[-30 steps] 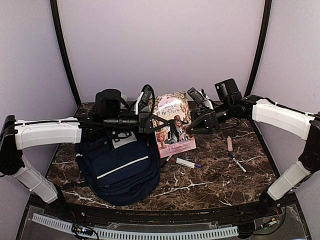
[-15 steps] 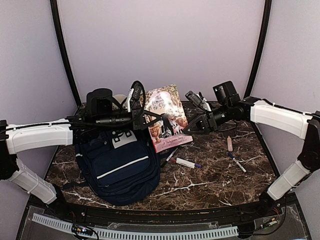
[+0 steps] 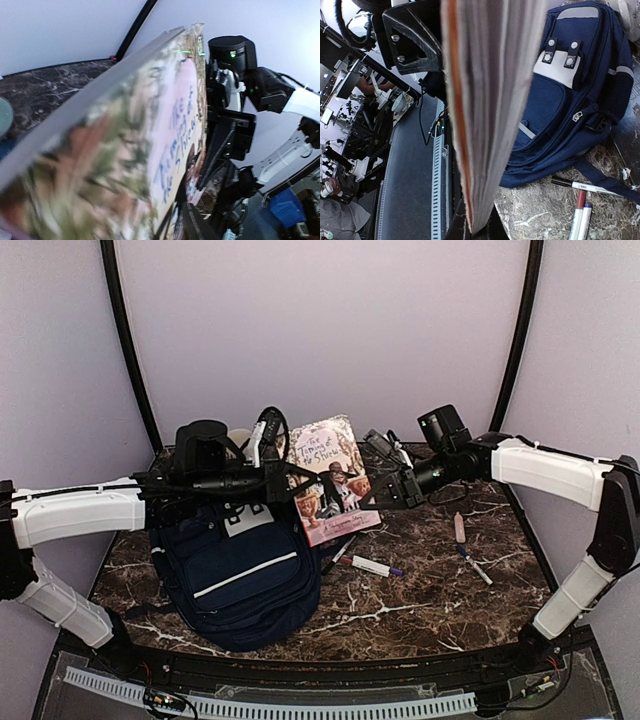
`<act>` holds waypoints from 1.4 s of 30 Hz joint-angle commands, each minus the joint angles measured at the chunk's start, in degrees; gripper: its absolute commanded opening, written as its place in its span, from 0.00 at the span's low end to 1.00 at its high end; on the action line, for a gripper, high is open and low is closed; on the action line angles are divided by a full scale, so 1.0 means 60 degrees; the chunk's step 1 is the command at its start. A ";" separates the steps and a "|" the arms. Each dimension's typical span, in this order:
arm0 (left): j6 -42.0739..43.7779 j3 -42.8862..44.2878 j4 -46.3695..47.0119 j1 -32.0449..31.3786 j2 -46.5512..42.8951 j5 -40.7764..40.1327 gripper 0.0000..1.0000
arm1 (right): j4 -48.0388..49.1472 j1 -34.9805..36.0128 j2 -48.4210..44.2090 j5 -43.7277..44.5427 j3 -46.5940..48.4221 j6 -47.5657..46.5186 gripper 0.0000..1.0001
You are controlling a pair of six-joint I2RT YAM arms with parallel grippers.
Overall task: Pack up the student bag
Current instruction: Pass from the left arm to the right, then pick up the largest pocket of the bag from the student bag.
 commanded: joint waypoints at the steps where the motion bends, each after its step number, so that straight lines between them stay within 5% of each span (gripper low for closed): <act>1: 0.0677 0.0260 -0.2057 0.0169 -0.0477 -0.1399 0.44 | -0.0729 -0.0356 0.0036 0.0796 0.0344 -0.0515 0.00; 8: 0.1157 -0.0219 -0.4756 -0.0030 -0.1170 -0.1712 0.46 | -0.1243 -0.1864 -0.0223 0.1738 -0.0491 -0.1412 0.00; 15: 0.1748 -0.0198 -0.6921 -0.1703 -0.1417 -0.2456 0.48 | -0.0548 -0.3013 -0.1138 0.2548 -0.1910 -0.1177 0.00; 19: 0.1897 0.0186 -0.8075 -0.2814 -0.0794 -0.3599 0.53 | -0.0352 -0.3030 -0.1347 0.2765 -0.2132 -0.1215 0.00; 27: 0.1834 0.1639 -0.9100 -0.3681 0.1523 -0.3624 0.51 | -0.0087 -0.3040 -0.1263 0.2662 -0.2352 -0.1070 0.00; 42: 0.1154 0.3254 -1.0430 -0.3845 0.3695 -0.5294 0.51 | 0.0182 -0.3038 -0.1293 0.2532 -0.2569 -0.0939 0.00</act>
